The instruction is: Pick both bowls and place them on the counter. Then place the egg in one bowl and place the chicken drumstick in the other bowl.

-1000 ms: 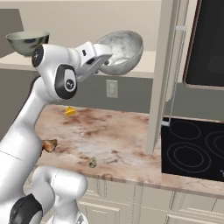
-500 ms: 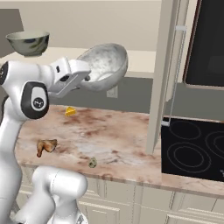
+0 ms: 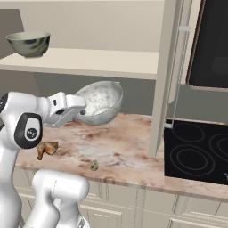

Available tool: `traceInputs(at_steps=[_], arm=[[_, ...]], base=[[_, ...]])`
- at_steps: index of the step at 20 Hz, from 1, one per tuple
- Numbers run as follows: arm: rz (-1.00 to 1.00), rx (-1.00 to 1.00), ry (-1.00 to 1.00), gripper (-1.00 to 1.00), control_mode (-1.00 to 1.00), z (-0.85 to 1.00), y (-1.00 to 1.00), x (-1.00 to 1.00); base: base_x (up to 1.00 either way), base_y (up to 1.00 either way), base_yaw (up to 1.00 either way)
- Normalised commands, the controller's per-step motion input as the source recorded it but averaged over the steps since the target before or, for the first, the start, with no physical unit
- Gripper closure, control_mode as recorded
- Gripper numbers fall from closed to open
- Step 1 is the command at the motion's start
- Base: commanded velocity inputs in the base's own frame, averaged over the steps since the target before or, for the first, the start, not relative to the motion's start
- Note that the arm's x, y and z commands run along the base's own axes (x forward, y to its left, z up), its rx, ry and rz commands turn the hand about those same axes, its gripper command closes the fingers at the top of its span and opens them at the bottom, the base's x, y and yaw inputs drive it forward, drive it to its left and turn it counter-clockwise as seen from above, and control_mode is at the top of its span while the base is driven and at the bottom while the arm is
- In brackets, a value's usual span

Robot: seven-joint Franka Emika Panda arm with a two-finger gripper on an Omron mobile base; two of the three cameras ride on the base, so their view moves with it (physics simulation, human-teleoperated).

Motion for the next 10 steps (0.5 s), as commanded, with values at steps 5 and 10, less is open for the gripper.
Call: traceInputs(at_steps=[5, 10], arm=[[-0.03, 0.12, 0.14, 1.0, -1.0, -0.61, -0.09, 0.0], [0.0, 0.09, 0.1, 1.0, -1.0, -0.37, -0.18, 0.09]], base=[[0.0, 0.0, 0.0], [0.0, 0.0, 0.0]])
